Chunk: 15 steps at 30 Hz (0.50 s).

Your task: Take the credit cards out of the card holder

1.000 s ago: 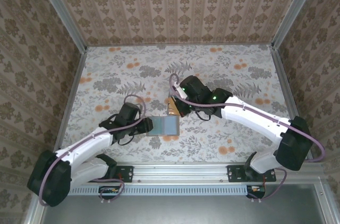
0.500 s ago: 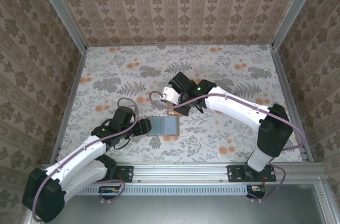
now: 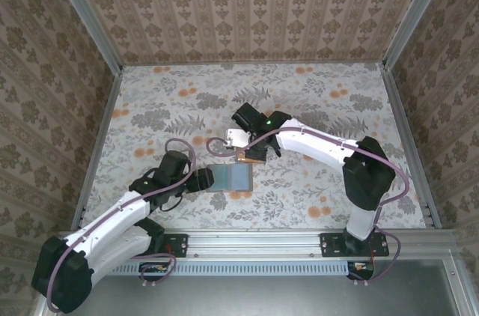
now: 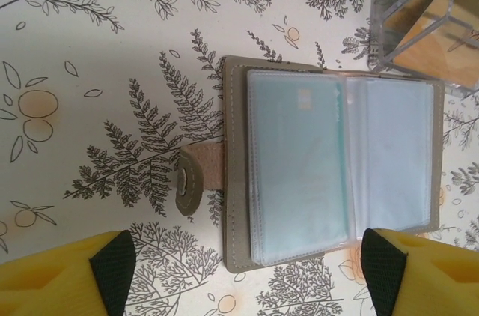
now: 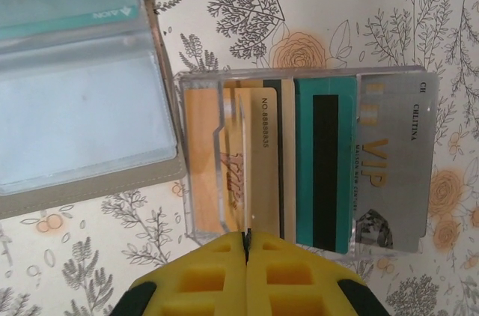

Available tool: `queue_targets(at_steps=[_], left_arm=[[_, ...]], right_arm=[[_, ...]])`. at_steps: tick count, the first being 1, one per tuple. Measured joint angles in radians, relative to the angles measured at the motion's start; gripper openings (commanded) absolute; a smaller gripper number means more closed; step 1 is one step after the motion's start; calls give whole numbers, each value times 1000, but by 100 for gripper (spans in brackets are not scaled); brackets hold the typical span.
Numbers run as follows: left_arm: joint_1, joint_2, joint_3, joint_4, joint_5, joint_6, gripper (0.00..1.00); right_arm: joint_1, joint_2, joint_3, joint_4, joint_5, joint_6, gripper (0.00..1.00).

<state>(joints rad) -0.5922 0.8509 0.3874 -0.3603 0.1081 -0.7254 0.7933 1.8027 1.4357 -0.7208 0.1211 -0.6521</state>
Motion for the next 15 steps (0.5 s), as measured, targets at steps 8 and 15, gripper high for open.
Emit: queue_targets(at_steps=[8, 15], left_arm=[[7, 0, 0, 0, 0, 0, 83], [16, 0, 0, 0, 0, 0, 84]], right_arm=[[-14, 40, 22, 6, -3, -12, 0], [-28, 58, 32, -17, -55, -15, 1]])
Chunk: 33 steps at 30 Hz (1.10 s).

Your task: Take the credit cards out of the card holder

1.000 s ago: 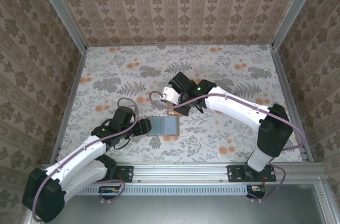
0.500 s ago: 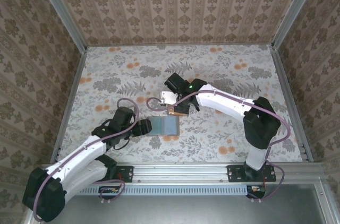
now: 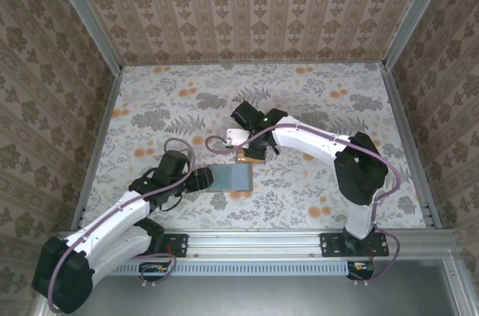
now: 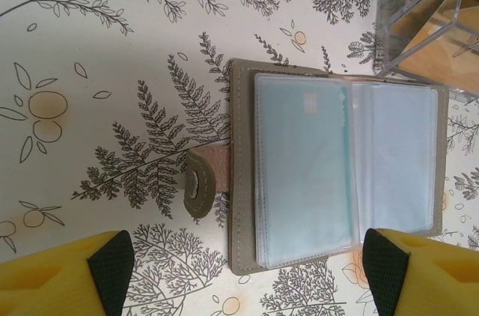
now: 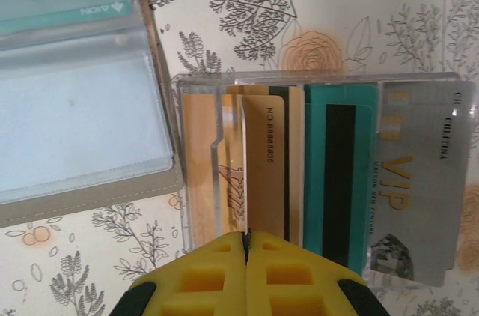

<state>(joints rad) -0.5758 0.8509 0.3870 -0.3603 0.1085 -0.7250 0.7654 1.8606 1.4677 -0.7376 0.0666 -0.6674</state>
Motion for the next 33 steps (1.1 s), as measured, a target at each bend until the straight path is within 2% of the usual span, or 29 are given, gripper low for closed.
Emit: queue_targets(at_steps=[4, 8, 15, 19, 27, 33], left_arm=[[4, 0, 0, 0, 0, 0, 84], [8, 0, 0, 0, 1, 0, 84], [8, 3, 0, 0, 3, 0, 83], [8, 11, 0, 1, 17, 0, 83], [-5, 12, 2, 17, 60, 15, 76], [-63, 53, 40, 26, 60, 15, 72]], right_arm=[[-13, 9, 13, -8, -26, 6, 21], [-27, 9, 13, -4, -20, 19, 31], [-37, 9, 12, 49, 28, 57, 33], [-37, -43, -54, 133, 34, 142, 32], [-18, -259, -278, 308, -4, 484, 33], [42, -309, -468, 438, -69, 749, 31]])
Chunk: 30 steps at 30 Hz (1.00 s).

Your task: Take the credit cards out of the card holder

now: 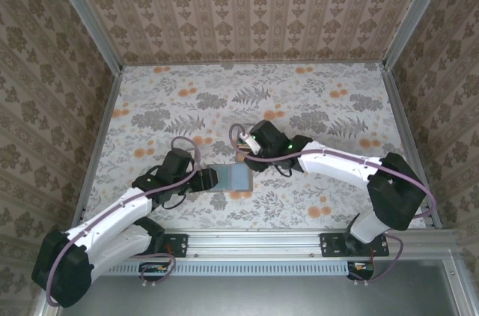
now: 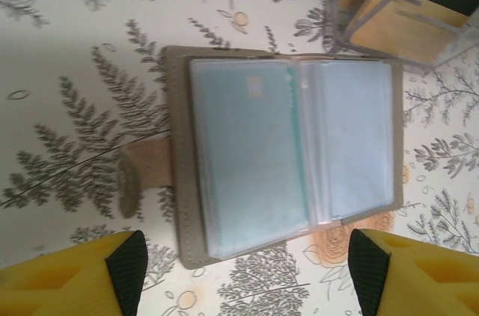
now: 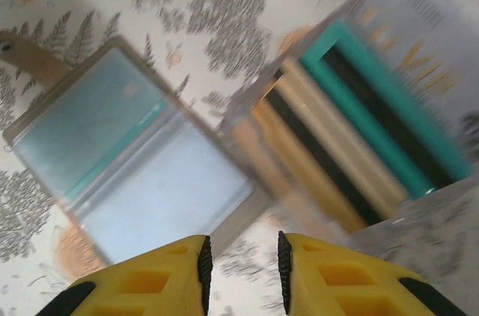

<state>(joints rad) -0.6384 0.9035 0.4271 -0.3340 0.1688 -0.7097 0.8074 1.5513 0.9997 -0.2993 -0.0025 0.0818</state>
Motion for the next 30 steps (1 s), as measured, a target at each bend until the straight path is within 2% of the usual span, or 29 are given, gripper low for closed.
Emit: queue_targets(at_steps=[3, 8, 16, 23, 30], left_arm=[[-42, 38, 29, 8, -14, 0, 66], [-74, 132, 60, 39, -34, -1, 62], [-74, 247, 60, 80, -42, -6, 57], [-74, 291, 60, 106, -42, -5, 56], [-74, 301, 60, 117, -42, -5, 55]], right_arm=[[14, 1, -61, 46, -24, 121, 23], [40, 39, -118, 163, -45, 267, 20], [91, 129, -160, 246, -22, 398, 23], [106, 108, -199, 256, 45, 450, 28], [107, 93, -215, 248, 76, 459, 29]])
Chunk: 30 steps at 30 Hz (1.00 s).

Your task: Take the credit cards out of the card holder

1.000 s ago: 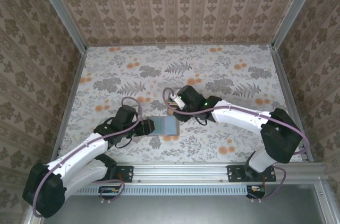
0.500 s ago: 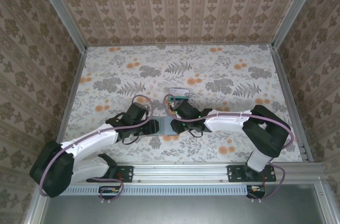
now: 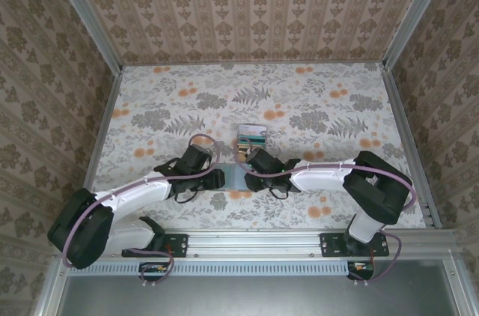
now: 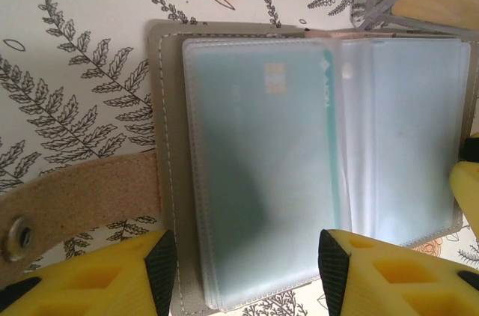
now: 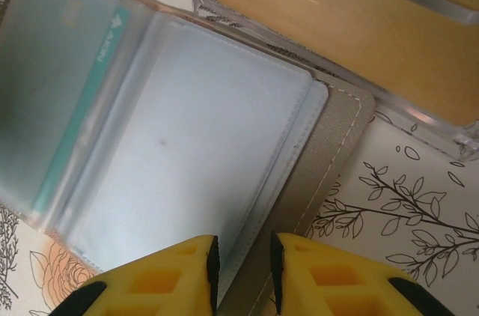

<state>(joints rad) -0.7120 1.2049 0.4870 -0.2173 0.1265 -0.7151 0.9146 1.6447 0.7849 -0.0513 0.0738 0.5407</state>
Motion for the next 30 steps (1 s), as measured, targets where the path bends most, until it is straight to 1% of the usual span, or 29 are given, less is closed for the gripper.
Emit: queue_targets(at_steps=[14, 30], left_arm=[[-1, -48, 0, 1, 0, 0, 55], [-2, 41, 0, 47, 17, 0, 53]], right_arm=[[0, 8, -3, 13, 1, 19, 28], [6, 11, -3, 23, 1, 32, 28]])
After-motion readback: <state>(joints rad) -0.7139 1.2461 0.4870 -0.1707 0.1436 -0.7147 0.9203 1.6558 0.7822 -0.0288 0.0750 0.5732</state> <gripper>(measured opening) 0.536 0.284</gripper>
